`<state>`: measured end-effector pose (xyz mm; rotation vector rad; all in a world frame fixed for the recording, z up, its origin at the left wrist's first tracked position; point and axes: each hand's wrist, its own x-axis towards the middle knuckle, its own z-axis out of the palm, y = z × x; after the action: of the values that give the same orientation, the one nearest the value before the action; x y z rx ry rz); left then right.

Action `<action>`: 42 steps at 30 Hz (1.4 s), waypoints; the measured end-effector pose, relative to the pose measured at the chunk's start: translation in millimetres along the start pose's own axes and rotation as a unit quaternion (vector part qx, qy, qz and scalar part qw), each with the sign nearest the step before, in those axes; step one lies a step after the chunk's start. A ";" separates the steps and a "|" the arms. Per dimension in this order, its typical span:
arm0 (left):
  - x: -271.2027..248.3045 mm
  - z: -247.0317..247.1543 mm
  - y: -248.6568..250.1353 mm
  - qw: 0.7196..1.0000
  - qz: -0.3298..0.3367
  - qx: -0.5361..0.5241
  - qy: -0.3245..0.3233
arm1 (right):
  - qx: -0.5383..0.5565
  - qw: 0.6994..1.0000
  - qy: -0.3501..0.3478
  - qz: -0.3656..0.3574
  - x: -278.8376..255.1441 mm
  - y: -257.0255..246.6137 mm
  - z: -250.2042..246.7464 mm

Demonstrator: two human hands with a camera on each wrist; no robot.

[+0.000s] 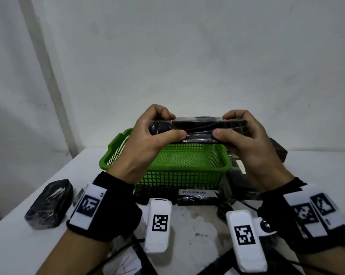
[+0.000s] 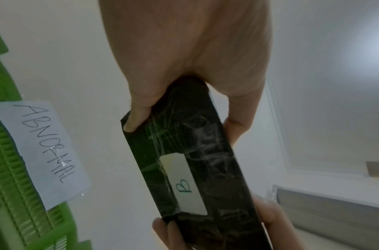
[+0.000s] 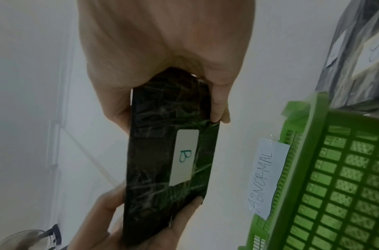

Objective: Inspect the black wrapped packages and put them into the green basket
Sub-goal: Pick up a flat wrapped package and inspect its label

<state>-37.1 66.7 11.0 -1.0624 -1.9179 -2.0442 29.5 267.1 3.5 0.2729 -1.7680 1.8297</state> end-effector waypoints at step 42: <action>-2.9 2.2 6.7 0.993 -0.112 -0.042 0.006 | -0.192 0.977 0.051 -0.076 -8.2 -19.2 8.4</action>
<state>-30.4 66.5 14.7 -0.8817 -2.0450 -2.2606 44.3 256.1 16.3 0.1535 -1.9253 1.3374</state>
